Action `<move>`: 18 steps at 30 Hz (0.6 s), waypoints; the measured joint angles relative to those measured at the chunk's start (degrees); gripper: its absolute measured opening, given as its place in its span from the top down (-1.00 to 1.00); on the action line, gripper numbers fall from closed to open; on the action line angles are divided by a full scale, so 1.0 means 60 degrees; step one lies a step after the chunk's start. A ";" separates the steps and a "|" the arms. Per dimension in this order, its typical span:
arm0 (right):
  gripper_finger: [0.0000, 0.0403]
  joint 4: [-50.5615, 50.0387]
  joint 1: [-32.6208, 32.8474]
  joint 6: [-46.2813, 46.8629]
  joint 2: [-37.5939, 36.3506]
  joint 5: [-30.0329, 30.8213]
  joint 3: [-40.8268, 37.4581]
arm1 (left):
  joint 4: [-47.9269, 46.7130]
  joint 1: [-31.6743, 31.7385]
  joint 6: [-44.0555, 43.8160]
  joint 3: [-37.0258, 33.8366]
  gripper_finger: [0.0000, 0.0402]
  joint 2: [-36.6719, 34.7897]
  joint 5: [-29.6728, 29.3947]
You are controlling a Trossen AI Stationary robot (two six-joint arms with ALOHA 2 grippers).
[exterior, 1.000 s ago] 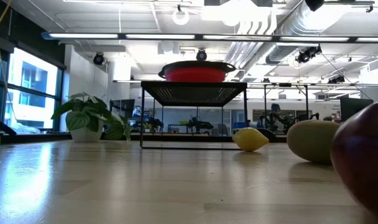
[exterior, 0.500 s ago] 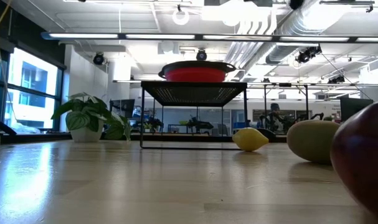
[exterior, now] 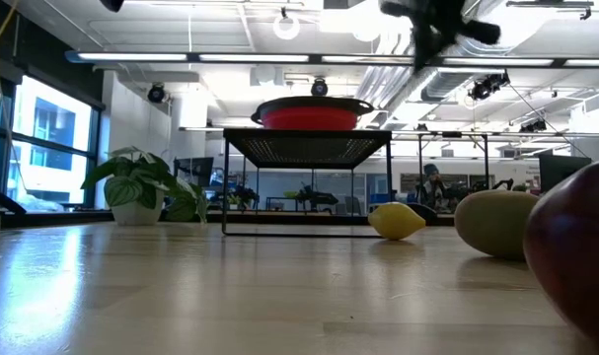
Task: Pick & Place Fruit
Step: Put the top lemon into the red strainer bowl
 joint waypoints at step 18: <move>0.99 -0.0700 -0.4887 -0.2623 0.0430 -0.2458 -0.0401 | -0.0199 0.0000 -0.0157 0.0000 1.00 -0.0433 -0.0828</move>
